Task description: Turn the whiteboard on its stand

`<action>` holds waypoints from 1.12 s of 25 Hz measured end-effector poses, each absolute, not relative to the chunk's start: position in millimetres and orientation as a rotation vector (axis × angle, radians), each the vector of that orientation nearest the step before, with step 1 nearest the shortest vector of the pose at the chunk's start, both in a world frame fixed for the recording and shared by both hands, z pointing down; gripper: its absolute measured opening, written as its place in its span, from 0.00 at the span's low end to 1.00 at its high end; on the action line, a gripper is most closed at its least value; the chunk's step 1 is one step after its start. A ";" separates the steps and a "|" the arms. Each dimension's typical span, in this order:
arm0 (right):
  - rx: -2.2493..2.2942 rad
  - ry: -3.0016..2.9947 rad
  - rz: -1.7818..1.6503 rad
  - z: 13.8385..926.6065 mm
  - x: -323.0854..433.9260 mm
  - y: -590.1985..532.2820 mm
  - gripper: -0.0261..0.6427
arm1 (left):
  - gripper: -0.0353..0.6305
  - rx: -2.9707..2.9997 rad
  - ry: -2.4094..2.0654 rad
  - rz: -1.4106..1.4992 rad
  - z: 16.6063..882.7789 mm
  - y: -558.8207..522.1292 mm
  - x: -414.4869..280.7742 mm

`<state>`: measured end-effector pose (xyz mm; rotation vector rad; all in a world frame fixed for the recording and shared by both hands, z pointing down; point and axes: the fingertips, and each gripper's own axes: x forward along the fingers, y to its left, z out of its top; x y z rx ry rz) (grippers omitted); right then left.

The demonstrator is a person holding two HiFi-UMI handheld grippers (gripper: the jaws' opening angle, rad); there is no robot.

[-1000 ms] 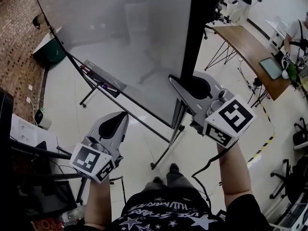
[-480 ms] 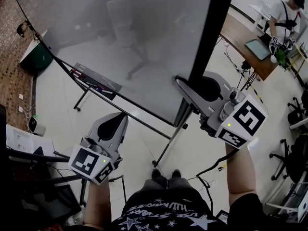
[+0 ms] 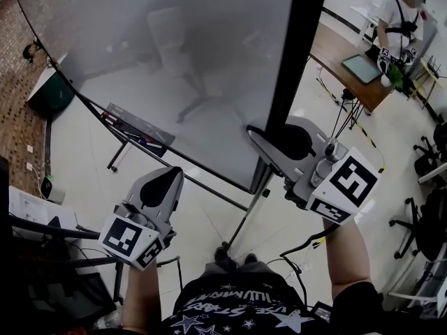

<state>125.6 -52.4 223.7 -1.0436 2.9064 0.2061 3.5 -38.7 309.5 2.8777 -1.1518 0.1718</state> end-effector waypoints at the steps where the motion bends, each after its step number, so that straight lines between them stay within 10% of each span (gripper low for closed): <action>1: -1.049 2.904 0.209 223.3 127.8 -49.8 0.12 | 0.06 2.883 -1.138 0.172 309.6 -37.3 6.5; 23: -1.077 2.879 0.211 224.9 140.1 -35.3 0.12 | 0.06 2.954 -1.013 0.110 298.2 -34.4 37.9; 28: -1.080 2.947 0.230 237.2 137.5 -34.4 0.32 | 0.06 2.969 -1.004 0.092 292.8 -29.0 42.6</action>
